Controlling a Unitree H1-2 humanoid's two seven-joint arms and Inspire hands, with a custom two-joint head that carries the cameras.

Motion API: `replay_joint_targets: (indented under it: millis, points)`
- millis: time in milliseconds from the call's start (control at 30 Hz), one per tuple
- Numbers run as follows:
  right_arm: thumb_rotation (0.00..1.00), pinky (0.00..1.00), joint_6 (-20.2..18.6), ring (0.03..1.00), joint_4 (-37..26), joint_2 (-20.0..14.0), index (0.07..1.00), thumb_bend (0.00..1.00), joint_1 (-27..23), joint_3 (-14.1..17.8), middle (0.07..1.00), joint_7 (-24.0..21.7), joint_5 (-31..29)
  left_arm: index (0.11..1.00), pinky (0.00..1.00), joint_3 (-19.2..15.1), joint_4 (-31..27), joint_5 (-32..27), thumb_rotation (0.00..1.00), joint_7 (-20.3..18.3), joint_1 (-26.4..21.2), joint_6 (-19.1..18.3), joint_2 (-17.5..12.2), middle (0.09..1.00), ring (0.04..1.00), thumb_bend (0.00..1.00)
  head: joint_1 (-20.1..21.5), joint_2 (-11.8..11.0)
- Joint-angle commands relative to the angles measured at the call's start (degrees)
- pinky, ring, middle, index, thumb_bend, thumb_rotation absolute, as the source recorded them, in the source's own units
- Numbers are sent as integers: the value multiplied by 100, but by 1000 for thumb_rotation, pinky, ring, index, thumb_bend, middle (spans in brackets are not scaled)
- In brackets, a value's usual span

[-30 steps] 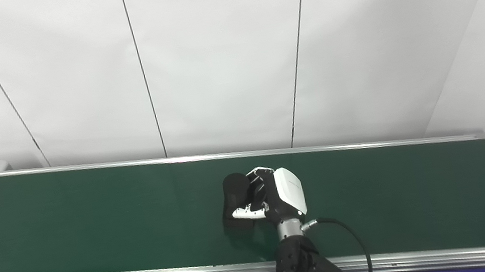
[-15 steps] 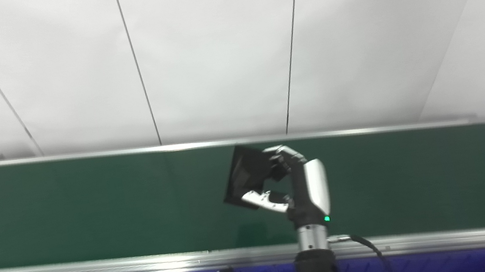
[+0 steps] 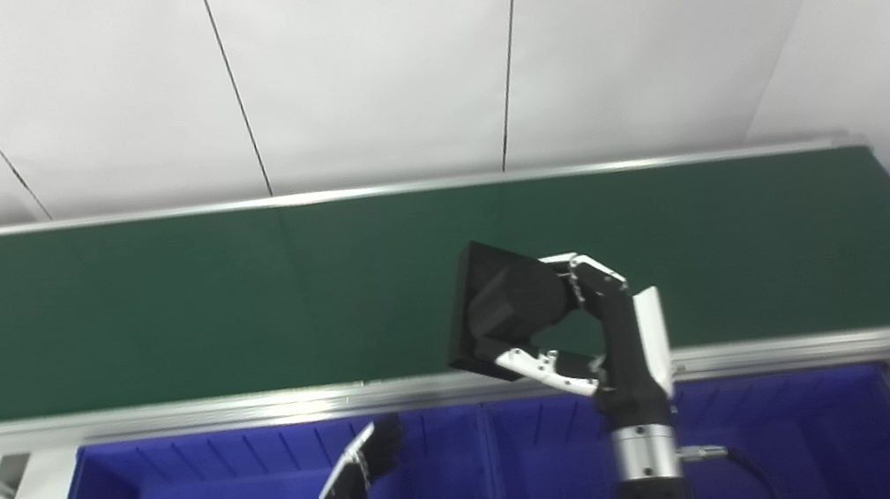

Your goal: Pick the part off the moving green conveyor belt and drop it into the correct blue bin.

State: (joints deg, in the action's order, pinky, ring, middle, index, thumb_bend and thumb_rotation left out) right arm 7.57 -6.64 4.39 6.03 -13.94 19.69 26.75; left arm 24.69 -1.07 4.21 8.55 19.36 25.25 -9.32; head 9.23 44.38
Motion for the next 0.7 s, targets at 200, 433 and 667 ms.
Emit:
replay_joint_targets:
  millis: [200, 433, 667]
  points:
    - [0, 389, 168, 441, -446, -479, 541, 513, 645, 202, 455, -460, -16, 850, 829, -104, -218, -120, 930, -284, -194, 167, 89, 854, 853, 737, 4, 24]
    - [0, 375, 48, 433, 89, -984, 544, 512, 940, 358, 449, -469, 557, 851, 832, -251, -140, -199, 925, -461, -318, 167, 209, 852, 852, 726, 1, -37]
    - [0, 285, -204, 358, 861, -1071, 494, 521, 803, 436, 479, -403, 851, 851, 827, -439, -188, -251, 917, -670, -316, 166, 280, 852, 851, 676, -28, -68]
